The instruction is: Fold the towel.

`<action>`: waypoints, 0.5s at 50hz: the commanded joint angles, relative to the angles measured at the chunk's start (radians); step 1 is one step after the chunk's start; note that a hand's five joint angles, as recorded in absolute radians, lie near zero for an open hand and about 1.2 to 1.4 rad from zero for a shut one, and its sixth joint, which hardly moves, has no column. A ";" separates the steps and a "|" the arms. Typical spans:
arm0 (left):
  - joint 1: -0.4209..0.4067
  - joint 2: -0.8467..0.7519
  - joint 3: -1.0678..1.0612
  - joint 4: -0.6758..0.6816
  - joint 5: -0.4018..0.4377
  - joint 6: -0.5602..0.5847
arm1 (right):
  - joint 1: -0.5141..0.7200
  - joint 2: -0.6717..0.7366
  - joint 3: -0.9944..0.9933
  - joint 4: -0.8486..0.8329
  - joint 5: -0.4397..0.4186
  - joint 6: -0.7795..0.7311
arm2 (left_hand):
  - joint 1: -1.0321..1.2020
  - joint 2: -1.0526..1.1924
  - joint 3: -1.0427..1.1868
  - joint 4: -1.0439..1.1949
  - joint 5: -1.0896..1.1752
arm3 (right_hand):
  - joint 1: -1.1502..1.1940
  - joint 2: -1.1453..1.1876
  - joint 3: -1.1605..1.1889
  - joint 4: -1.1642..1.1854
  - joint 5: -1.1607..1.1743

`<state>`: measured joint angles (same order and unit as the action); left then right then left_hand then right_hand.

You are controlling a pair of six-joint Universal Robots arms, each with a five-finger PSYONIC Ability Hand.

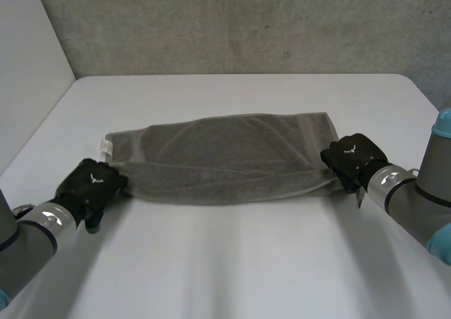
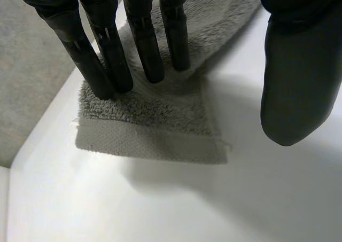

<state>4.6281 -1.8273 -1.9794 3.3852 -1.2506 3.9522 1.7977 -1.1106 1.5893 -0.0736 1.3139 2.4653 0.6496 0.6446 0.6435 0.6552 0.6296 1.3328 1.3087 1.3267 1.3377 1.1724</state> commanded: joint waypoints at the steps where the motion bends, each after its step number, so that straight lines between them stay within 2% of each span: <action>1: 0.011 -0.064 0.048 0.065 -0.001 -0.002 | -0.001 0.000 0.001 0.000 -0.001 -0.002 | -0.101 -0.096 -0.095 -0.107 -0.256 | 0.063 0.088 0.070 0.059 0.049; 8: 0.012 -0.135 0.099 0.138 0.000 0.005 | 0.000 0.000 0.015 -0.003 -0.001 -0.006 | -0.113 -0.108 -0.107 -0.119 -0.268 | 0.063 0.088 0.070 0.059 0.049; 25: -0.003 -0.273 0.229 0.146 -0.003 0.010 | -0.001 0.000 0.018 -0.003 -0.002 -0.009 | -0.119 -0.114 -0.113 -0.125 -0.274 | 0.063 0.088 0.070 0.059 0.049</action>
<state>4.6310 -2.0584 -1.8065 3.5328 -1.2513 3.9618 1.7964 -1.1104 1.6054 -0.0768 1.3122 2.4565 0.6123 0.6063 0.6025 0.6130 0.5879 1.3329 1.3087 1.3267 1.3377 1.1725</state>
